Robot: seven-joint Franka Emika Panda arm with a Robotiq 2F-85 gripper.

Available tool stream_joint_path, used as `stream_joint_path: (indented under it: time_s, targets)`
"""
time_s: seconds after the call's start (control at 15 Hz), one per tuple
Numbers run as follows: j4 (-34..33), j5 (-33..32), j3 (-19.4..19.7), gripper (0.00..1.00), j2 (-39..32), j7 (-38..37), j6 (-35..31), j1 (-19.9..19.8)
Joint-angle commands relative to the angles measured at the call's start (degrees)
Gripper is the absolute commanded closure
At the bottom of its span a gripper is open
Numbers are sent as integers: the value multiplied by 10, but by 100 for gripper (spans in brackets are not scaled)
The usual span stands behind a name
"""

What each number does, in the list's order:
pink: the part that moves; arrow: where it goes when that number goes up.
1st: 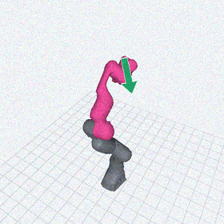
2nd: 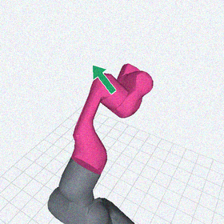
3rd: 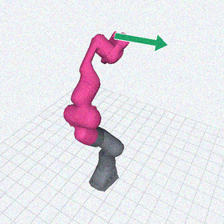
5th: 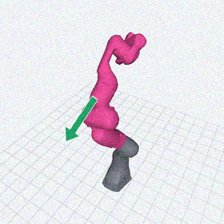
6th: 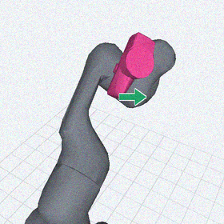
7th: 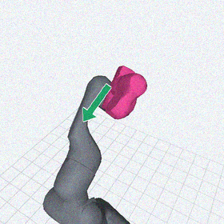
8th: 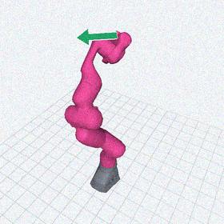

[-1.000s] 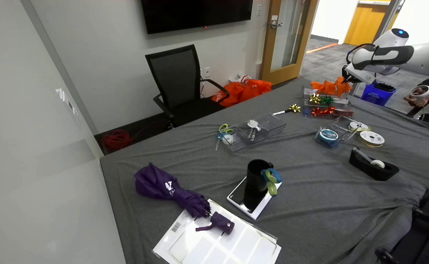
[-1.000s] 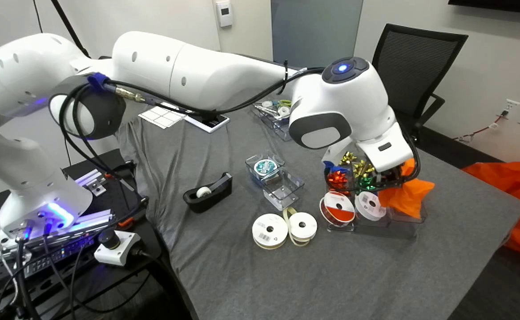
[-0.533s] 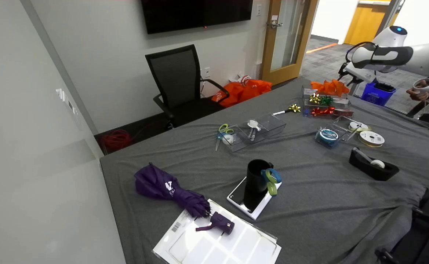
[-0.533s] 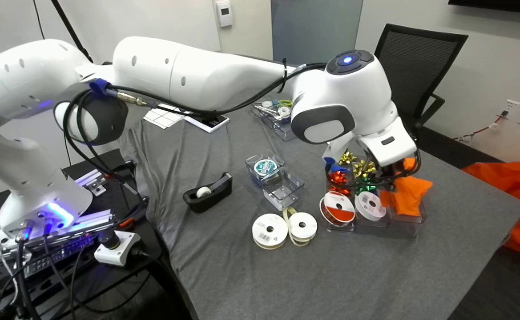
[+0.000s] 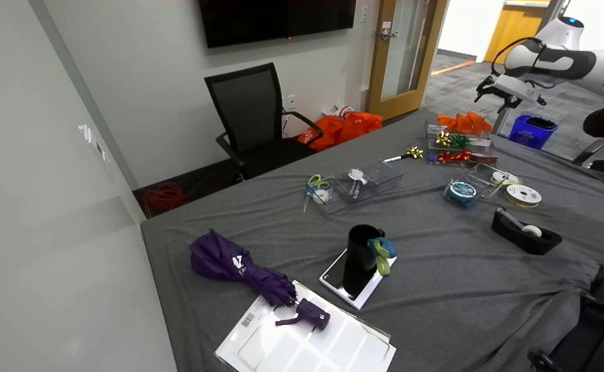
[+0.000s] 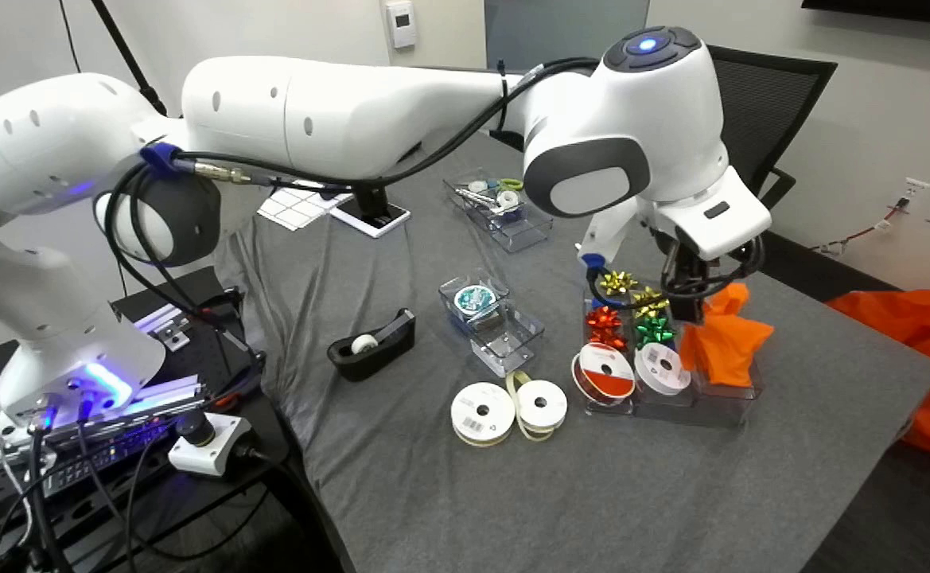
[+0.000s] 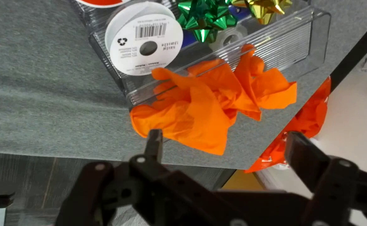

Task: Remove the orange glove from the container on the left and put it in the container on the right.

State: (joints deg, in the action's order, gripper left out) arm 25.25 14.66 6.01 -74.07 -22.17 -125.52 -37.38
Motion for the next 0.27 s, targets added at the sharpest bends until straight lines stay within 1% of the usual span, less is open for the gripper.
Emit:
stream_joint_path:
  time_s: [0.0,0.13,0.2]
  targets:
    - [-48,-26,-18,0,-5,61,87,-20]
    - [-63,-38,-19,0,-9,83,120,-25]
    - [-53,-43,-19,0,-3,94,124,-26]
